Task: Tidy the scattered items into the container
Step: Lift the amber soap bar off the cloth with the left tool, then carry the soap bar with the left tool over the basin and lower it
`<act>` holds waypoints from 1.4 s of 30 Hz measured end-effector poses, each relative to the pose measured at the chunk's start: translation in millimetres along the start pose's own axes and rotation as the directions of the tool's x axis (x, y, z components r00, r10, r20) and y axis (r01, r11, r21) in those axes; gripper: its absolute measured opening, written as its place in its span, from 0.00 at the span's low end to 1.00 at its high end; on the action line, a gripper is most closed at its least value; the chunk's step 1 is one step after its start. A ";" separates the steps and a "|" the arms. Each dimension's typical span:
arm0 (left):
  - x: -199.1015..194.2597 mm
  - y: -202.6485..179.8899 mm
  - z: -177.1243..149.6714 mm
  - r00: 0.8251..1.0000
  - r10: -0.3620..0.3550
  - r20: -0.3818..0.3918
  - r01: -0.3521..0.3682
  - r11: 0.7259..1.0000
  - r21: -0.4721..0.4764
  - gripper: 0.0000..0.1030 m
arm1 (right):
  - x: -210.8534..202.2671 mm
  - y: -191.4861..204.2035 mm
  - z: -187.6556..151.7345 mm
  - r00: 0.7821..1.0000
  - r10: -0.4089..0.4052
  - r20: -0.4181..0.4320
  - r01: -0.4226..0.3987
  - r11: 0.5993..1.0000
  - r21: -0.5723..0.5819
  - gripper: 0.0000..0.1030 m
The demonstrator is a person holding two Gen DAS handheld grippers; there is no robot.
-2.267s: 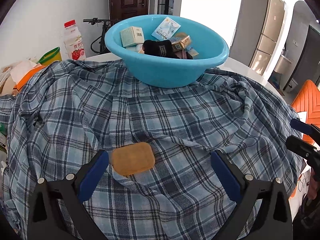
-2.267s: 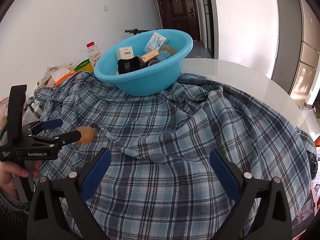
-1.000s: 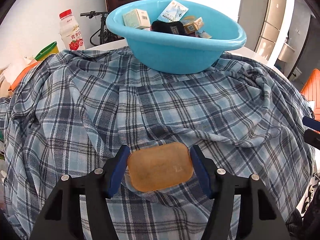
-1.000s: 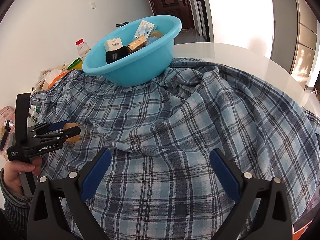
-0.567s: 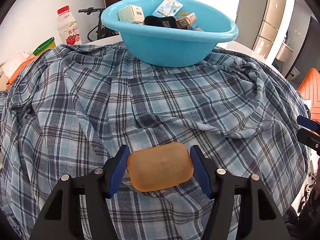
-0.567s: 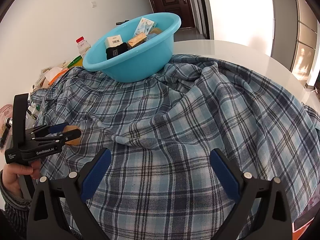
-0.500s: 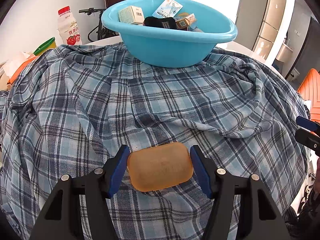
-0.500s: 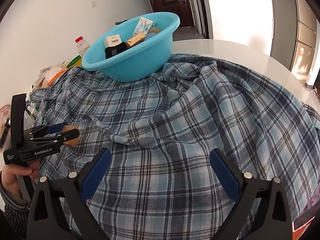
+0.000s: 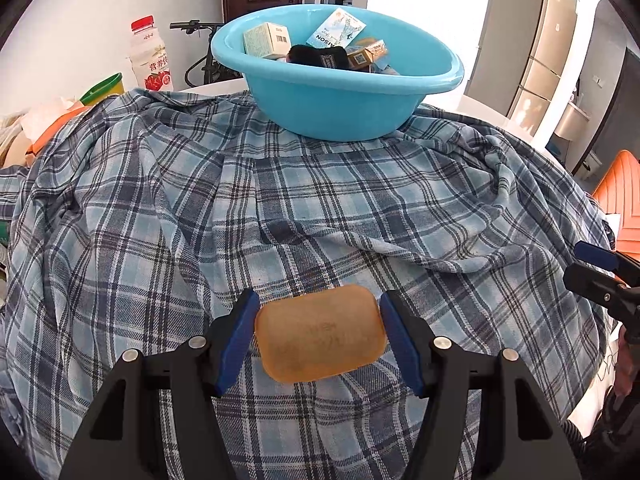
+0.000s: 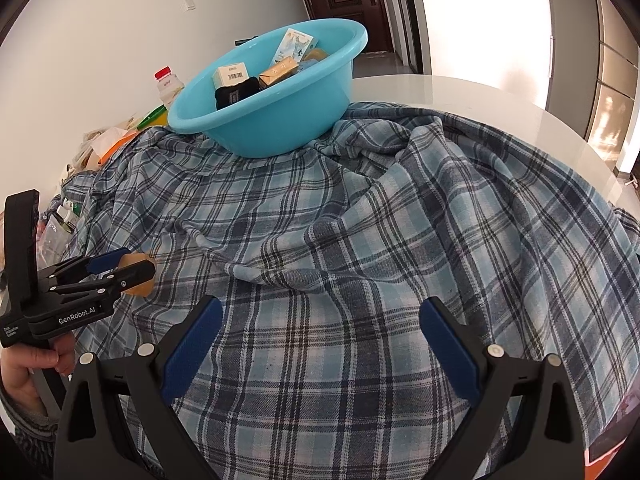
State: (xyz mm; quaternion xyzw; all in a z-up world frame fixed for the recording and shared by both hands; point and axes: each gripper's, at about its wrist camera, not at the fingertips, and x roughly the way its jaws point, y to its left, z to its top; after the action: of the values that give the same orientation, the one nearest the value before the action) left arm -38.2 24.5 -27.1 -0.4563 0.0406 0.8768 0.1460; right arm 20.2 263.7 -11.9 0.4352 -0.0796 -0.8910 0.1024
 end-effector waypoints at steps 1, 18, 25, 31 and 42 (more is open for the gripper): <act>0.0 -0.2 -0.4 1.000 0.000 0.000 0.000 1.000 -0.001 0.63 | 0.3 -0.4 -0.3 1.000 0.001 -0.001 -0.001 1.000 0.001 0.95; -21.8 -4.8 4.6 0.999 0.002 0.040 -0.002 1.000 -0.003 0.63 | -19.4 3.4 5.2 0.999 0.005 0.052 -0.005 1.000 -0.003 0.95; -65.0 -14.9 9.5 0.991 -0.019 0.133 0.017 1.000 0.017 0.63 | -56.7 19.7 11.4 0.986 -0.001 0.167 0.009 0.999 -0.044 0.95; -83.3 -24.0 12.8 0.985 -0.041 0.167 0.034 0.998 0.045 0.63 | -70.9 32.9 15.4 0.978 0.014 0.206 0.007 0.995 -0.103 0.95; -86.1 -20.9 42.9 0.978 0.016 0.206 -0.031 0.997 0.070 0.63 | -79.1 46.4 49.4 0.959 0.014 0.282 0.042 0.981 -0.190 0.95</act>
State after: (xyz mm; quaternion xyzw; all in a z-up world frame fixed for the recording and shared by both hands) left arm -19.3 34.4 69.1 -0.3573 0.0624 0.9188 0.1557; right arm 33.8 241.4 88.9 0.2922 -0.0029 -0.9481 0.1256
